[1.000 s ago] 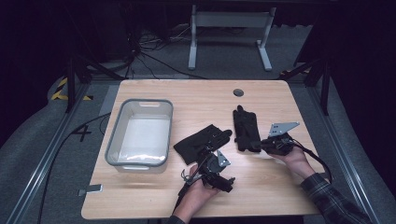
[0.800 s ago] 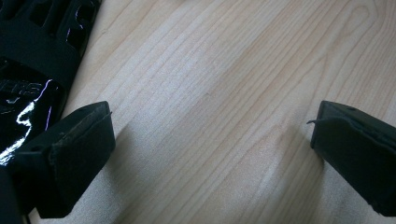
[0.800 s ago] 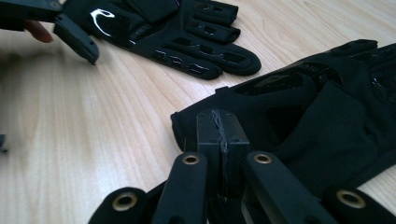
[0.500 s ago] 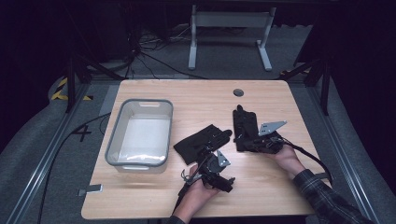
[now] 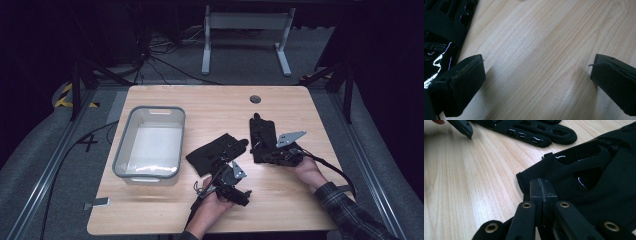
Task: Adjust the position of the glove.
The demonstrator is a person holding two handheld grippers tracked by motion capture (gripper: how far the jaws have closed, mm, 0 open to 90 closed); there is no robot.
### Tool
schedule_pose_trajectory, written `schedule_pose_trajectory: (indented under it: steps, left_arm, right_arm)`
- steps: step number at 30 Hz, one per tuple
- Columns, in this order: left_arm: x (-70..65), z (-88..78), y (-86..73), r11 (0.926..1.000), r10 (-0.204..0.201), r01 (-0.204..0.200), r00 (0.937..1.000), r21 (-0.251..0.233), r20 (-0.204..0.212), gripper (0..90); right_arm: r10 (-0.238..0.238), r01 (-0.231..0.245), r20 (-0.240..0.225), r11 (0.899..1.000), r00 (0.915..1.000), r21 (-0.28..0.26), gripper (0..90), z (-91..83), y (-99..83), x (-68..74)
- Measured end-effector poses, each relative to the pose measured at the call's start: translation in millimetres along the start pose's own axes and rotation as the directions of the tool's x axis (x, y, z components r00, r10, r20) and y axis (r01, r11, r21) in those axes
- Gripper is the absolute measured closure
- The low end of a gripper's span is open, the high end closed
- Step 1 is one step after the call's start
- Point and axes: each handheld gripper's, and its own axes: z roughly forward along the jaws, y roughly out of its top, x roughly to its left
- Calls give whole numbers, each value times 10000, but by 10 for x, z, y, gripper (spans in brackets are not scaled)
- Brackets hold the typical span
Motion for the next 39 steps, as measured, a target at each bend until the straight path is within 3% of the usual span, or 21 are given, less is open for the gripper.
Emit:
schedule_pose_trajectory:
  steps: [13,39]
  left_arm:
    - [-3,-9,-7,10000,34,-35,10000,50,49,1]
    - [-3,-9,-10,10000,96,-96,9999,5,66,1]
  right_arm:
    - [8,-3,-233,9998,9997,214,900,-119,-103,132]
    - [-18,54,-818,9990,9966,447,900,-485,-476,609]
